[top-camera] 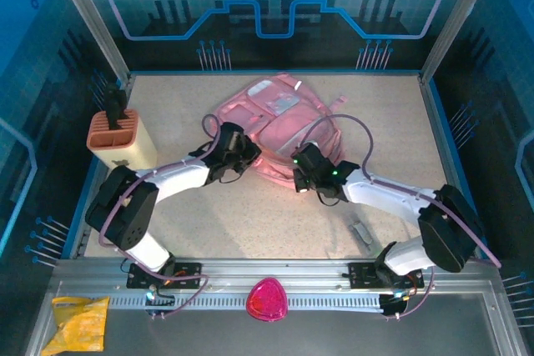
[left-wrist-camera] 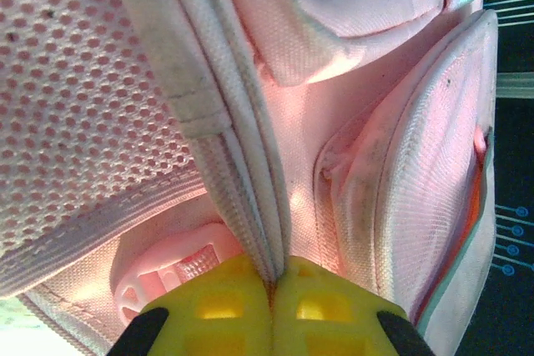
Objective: Pack the student bag
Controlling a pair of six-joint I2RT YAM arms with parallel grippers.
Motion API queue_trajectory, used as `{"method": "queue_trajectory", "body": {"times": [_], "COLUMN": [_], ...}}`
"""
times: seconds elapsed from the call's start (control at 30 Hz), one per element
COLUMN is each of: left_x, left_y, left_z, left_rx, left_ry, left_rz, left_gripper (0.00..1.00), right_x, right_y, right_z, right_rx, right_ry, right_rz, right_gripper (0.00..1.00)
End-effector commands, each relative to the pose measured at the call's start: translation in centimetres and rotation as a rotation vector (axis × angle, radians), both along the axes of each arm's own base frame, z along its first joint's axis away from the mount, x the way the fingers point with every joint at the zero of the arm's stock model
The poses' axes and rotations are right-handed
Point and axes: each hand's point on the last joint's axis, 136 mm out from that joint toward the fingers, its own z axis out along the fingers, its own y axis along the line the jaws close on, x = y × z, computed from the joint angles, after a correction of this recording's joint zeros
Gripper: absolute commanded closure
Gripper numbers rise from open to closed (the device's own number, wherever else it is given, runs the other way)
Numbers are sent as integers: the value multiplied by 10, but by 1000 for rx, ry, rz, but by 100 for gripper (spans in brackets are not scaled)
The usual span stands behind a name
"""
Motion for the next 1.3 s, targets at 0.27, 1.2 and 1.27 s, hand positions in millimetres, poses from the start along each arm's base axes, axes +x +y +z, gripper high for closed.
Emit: {"method": "queue_trajectory", "body": {"times": [0.27,1.2,1.27], "left_x": [36,-23,-25], "left_y": [36,-24,-36], "left_z": [15,6,4], "left_rx": [75,-162,-174], "left_ry": [-57,42,53], "left_rz": [-72,40,43], "left_gripper": [100,49,51], "right_x": [-16,-29,-28], "right_y": [-37,34,34], "right_z": [0,-3,-3], "right_rx": [-81,64,62], "right_ry": [24,39,35], "right_rz": [1,89,89], "right_gripper": [100,100,100]}}
